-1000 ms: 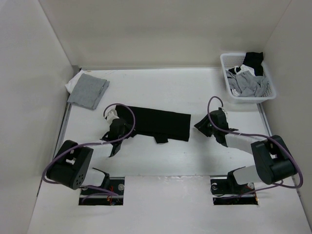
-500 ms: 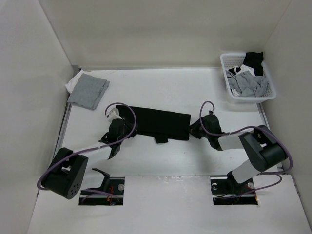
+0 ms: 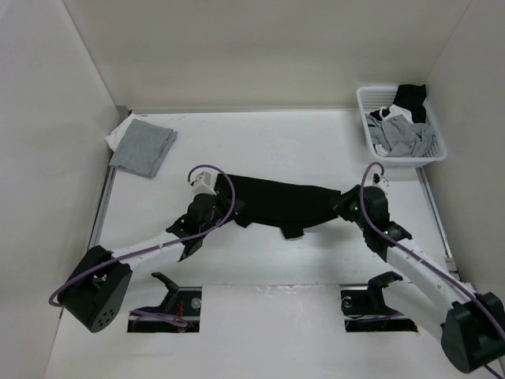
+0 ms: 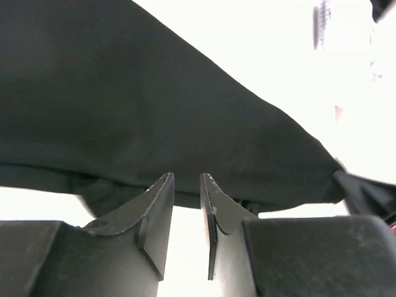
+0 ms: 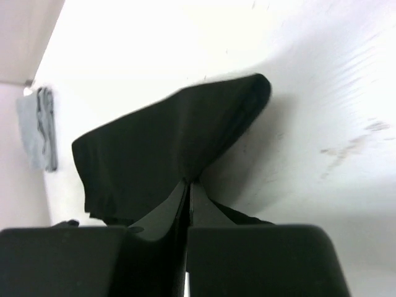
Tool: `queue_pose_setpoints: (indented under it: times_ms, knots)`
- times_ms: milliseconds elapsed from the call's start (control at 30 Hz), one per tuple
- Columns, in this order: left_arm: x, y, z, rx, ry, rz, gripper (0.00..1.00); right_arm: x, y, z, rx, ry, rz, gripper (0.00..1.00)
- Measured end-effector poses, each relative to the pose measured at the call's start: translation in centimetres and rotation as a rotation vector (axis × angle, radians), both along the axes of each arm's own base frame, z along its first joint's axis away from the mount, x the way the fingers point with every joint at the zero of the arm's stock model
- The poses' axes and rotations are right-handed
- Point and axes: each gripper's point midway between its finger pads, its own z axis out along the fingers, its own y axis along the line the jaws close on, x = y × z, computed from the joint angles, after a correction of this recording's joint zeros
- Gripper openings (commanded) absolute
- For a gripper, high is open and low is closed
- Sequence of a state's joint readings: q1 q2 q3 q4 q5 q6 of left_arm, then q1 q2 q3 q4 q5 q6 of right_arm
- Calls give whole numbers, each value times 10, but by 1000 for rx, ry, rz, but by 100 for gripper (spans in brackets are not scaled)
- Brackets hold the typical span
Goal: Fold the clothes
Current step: Fold the tank top
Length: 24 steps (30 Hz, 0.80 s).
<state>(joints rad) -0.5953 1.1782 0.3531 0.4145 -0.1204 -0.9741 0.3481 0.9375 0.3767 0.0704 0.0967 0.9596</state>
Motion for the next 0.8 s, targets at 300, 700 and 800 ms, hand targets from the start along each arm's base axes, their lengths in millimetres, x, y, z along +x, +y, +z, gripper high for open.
queue_pose_setpoints:
  times_ms: [300, 700, 800]
  knots:
    - [-11, -15, 26, -51, -44, -44, 24, 3, 26, 65, -257, -25, 90, 0]
    - [-12, 50, 87, -163, -202, 95, 26, 31, 183, 69, -537, 72, 353, 2]
    - [-13, 67, 86, -177, -205, 127, 26, 43, 224, 64, -580, 88, 397, 5]
